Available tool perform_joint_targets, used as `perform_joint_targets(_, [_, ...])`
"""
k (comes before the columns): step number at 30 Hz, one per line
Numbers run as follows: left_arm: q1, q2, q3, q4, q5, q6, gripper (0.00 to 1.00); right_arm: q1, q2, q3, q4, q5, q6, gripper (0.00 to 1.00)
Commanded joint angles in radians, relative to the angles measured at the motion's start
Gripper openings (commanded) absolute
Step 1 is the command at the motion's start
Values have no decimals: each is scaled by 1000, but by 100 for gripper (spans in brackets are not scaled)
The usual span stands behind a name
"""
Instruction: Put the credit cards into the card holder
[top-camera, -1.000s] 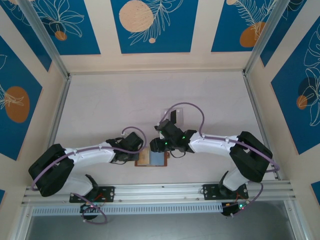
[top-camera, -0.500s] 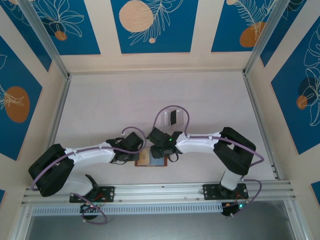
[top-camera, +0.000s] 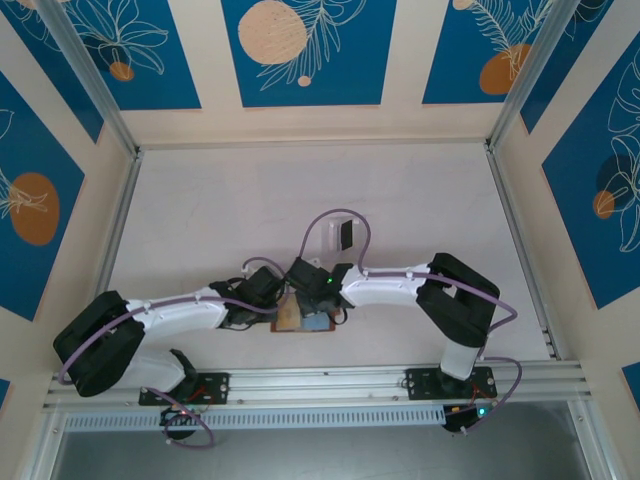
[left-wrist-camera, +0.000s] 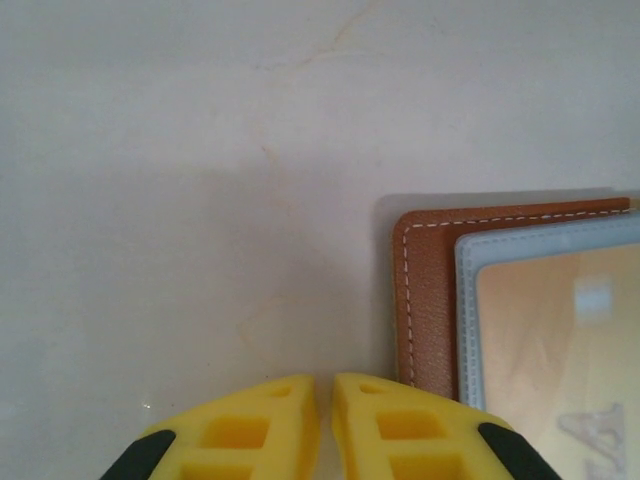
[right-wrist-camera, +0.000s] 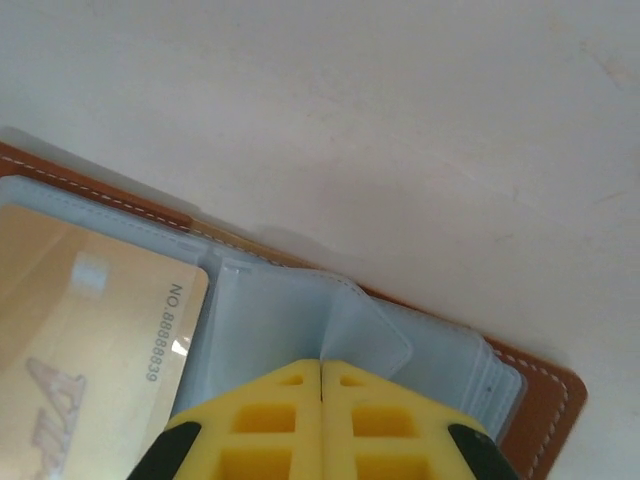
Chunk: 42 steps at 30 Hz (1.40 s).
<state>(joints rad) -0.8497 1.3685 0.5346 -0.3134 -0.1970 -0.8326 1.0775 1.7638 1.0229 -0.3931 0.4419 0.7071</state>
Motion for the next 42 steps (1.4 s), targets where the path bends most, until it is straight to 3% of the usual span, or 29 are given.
perform_joint_targets(1, [-6, 146, -110, 190, 104, -12, 13, 33, -43, -40, -68, 26, 11, 0])
perform_joint_targets(8, [-7, 147, -119, 242, 141, -37, 13, -35, -167, -106, 94, -203, 12, 0])
perform_joint_targets(18, [-9, 173, -127, 301, 171, -60, 13, -68, -116, -121, 304, -430, 106, 0])
perform_joint_targets(24, [-9, 160, -107, 283, 166, -63, 14, -102, -71, -174, 490, -607, 166, 23])
perform_joint_targets(30, [-3, 95, -125, 243, 146, -71, 21, -154, -81, -178, 520, -756, 155, 37])
perform_joint_targets(36, [14, -18, -172, 183, 133, -93, 28, -172, -124, -180, 497, -753, 137, 38])
perform_joint_targets(42, [54, -269, -193, 2, 134, -84, 42, -192, -165, -194, 408, -721, 95, 33])
